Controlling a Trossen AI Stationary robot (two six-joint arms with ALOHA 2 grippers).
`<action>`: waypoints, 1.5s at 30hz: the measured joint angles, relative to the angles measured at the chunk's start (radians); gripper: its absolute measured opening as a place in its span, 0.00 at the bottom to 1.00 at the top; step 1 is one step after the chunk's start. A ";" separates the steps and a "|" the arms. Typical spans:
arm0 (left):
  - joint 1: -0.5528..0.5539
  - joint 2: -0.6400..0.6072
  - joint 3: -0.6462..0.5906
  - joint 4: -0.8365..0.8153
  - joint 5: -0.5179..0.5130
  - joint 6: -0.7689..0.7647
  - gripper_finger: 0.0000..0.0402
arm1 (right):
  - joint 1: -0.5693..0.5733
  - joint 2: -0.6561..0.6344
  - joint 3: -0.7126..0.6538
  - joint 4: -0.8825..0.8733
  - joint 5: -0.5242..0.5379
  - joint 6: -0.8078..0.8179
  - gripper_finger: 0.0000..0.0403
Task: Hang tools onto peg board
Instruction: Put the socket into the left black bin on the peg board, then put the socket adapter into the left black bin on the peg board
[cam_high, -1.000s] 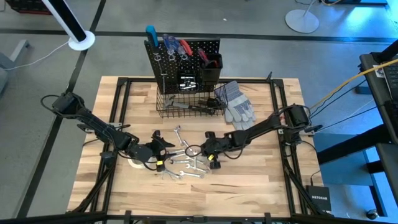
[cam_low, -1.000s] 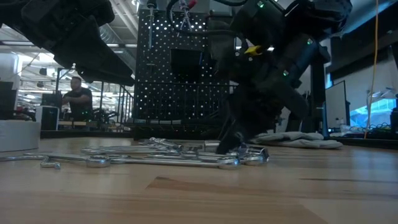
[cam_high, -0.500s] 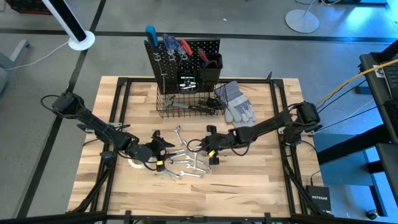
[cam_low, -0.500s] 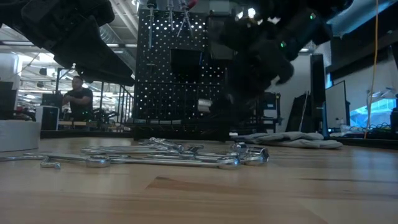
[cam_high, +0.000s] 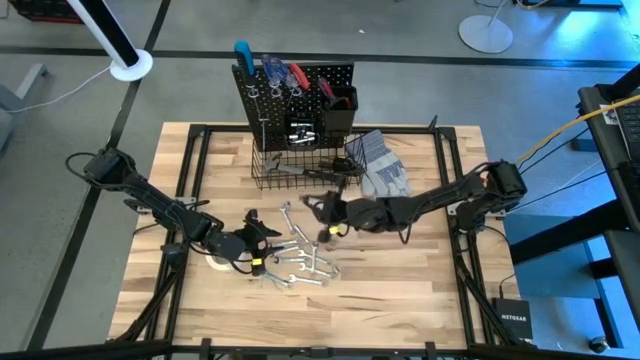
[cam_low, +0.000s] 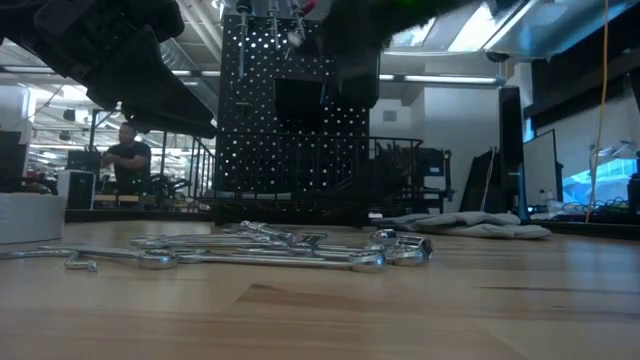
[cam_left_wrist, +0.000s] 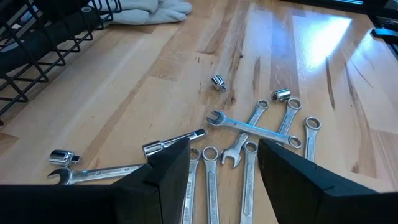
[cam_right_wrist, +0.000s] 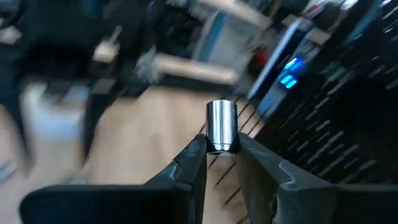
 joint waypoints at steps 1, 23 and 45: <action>0.000 0.000 0.000 0.000 0.000 0.000 0.45 | -0.007 0.002 0.018 0.021 0.024 -0.030 0.20; 0.000 0.000 0.000 0.000 0.000 0.000 0.45 | -0.321 0.005 0.172 0.036 -0.007 -0.011 0.21; -0.001 0.000 0.000 -0.001 0.000 -0.012 0.45 | -0.123 -0.127 0.173 -0.385 -0.022 -0.019 0.51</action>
